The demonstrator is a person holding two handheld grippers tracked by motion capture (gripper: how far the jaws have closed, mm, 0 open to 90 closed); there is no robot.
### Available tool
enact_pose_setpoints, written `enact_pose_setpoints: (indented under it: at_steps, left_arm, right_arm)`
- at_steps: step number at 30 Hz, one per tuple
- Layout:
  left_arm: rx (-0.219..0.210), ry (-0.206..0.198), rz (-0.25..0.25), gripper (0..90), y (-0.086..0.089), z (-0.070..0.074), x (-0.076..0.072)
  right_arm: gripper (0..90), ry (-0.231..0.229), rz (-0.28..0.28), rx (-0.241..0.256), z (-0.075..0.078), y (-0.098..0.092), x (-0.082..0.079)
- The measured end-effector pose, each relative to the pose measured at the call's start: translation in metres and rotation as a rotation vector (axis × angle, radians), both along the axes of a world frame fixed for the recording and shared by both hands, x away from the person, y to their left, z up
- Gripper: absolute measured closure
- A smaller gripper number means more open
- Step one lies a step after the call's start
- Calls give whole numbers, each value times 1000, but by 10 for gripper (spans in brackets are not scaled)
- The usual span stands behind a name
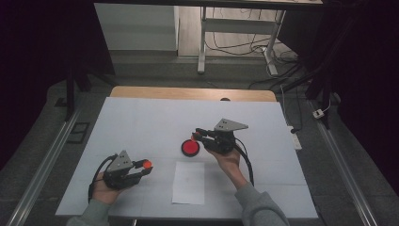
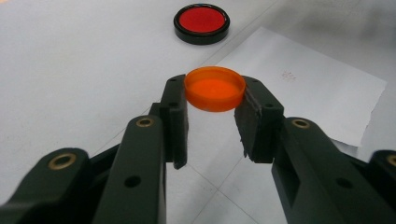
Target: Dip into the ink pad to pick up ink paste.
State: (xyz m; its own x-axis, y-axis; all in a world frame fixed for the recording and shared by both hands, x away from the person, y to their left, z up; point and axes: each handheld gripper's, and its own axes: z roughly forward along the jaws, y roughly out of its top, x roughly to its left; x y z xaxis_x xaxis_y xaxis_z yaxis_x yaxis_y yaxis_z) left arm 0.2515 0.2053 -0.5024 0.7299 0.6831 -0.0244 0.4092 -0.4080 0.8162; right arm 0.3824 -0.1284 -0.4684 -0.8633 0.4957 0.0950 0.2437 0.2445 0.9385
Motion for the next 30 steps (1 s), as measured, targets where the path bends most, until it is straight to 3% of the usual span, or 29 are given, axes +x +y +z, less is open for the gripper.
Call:
enact_pose_setpoints:
  at_steps: [19,30]
  left_arm:
    - [1,4,-3,655,0,-1,1]
    - [3,4,-3,655,-1,-1,1]
  right_arm:
    - [728,53,-11,-69,-19,9,13]
    - [727,54,-17,-106,-26,13,16]
